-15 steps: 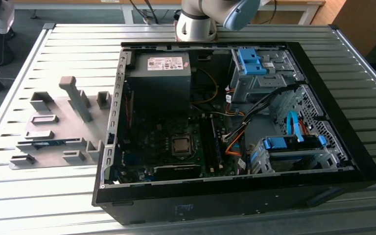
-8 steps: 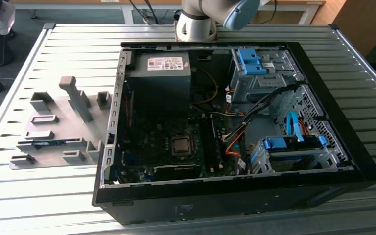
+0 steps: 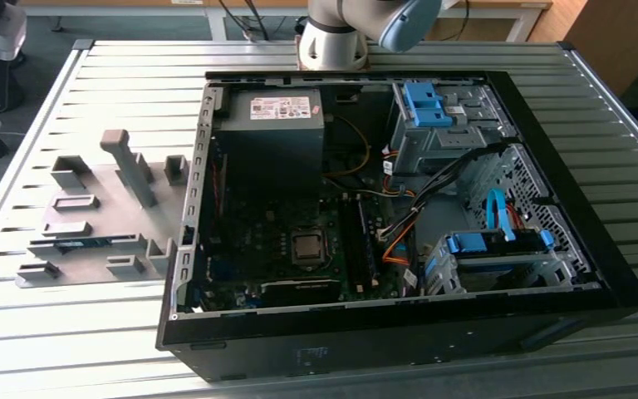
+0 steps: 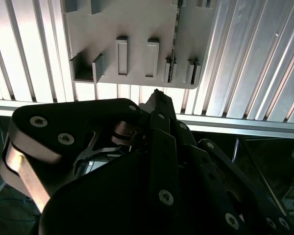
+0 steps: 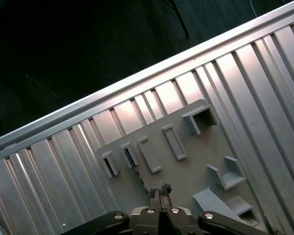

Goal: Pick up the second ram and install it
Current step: 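Pick up the second ram and move it above second insertion slot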

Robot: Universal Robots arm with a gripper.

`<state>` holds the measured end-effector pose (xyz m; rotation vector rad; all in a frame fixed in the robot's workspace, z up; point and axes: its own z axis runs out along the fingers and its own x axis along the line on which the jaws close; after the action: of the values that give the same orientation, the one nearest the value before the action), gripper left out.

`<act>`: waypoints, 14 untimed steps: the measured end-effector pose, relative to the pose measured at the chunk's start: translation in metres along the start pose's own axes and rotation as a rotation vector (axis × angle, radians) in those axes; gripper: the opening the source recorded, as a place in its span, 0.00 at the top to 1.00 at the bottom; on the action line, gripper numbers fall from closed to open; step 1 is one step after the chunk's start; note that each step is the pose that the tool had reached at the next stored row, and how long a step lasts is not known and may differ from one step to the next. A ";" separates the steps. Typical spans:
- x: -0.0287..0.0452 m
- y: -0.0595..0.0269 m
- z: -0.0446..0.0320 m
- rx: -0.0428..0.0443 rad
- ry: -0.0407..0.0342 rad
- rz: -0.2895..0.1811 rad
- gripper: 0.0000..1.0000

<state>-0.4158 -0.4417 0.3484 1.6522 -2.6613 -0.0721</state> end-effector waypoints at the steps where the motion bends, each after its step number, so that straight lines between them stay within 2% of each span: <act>1: 0.0000 0.0000 0.0002 0.0000 0.0000 0.000 0.89; 14: 0.0001 -0.0001 0.0034 0.0000 0.0000 0.000 0.89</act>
<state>-0.4158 -0.4417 0.3450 1.6522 -2.6614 -0.0721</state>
